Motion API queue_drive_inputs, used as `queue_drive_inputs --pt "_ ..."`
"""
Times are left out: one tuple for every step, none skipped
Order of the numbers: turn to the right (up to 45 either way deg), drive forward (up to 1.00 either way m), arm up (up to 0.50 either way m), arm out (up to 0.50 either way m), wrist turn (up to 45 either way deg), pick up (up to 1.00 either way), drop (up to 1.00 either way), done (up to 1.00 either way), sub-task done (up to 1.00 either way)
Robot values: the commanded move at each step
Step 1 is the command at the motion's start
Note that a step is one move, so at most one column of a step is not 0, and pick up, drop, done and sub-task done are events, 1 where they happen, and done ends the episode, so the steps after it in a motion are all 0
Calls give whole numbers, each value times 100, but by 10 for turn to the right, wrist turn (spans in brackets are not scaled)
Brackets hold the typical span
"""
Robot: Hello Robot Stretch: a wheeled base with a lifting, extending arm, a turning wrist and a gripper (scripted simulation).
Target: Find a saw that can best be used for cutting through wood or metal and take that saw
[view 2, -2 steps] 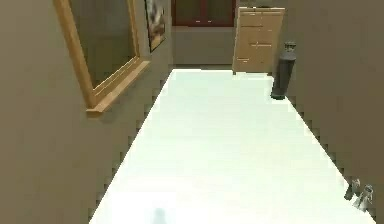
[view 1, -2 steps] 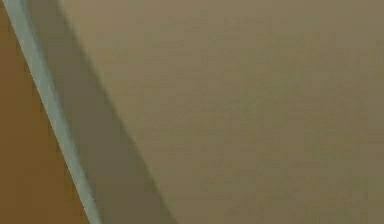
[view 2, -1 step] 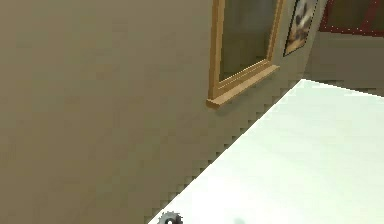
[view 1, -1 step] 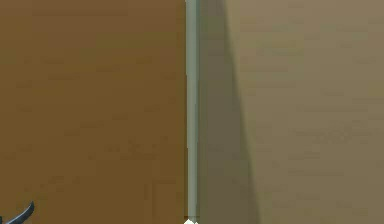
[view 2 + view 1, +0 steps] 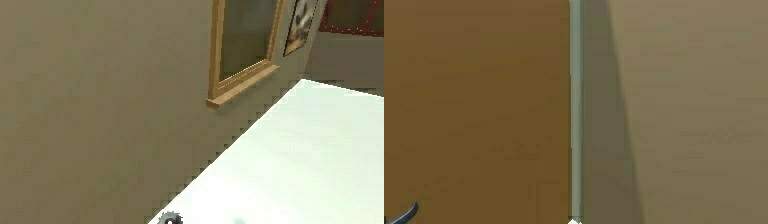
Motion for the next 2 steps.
queue_drive_inputs --pt "0 0 0 48 0 0 0 0 0" --pt "0 0 0 0 450 0 0 0 0"
